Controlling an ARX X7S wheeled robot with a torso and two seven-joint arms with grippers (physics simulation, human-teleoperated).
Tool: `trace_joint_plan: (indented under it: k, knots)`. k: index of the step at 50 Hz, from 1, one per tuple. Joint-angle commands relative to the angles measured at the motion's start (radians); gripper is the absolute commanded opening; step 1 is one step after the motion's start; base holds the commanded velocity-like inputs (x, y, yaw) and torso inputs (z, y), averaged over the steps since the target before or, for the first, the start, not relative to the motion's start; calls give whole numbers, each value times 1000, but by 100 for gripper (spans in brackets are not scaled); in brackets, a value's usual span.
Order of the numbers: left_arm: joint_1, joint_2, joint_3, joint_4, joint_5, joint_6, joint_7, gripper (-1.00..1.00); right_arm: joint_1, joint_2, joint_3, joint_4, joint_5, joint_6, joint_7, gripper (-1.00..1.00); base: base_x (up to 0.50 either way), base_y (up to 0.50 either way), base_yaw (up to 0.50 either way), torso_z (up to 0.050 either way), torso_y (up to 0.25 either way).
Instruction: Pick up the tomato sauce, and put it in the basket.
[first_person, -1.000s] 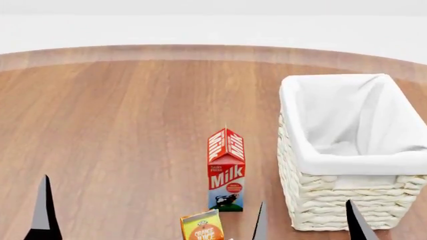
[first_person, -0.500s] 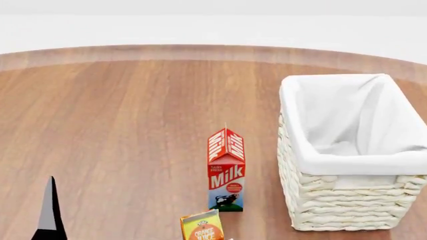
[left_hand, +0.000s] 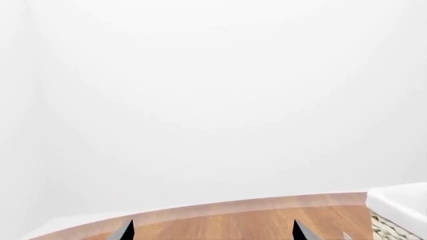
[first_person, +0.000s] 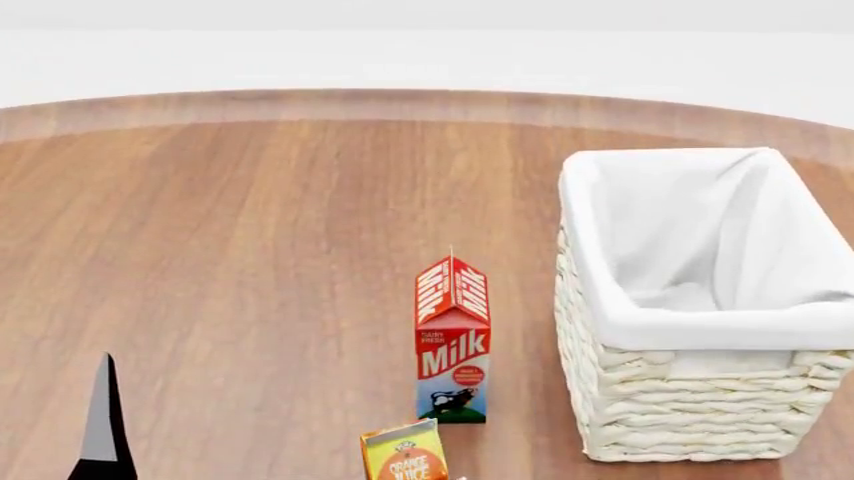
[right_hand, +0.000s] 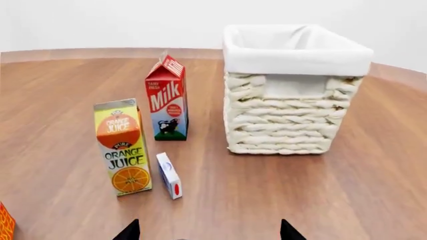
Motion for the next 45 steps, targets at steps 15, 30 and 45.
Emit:
trace_joint_plan:
  k: [15,30,45]
  knots:
    - [-2,-14,13,-11,-12,6,-19,100,-5,-14,-58,99,-74,-24,12,100,0,0,0,0,0]
    - [0,-22,17,-14,-20,10,-27,100,-5,-14,-121,151,-117,-115,-49,100,0,0,0,0,0]
    - [-4,-31,39,-28,-19,11,-29,100,85,31,-213,393,-114,-181,87,100,0,0,0,0,0]
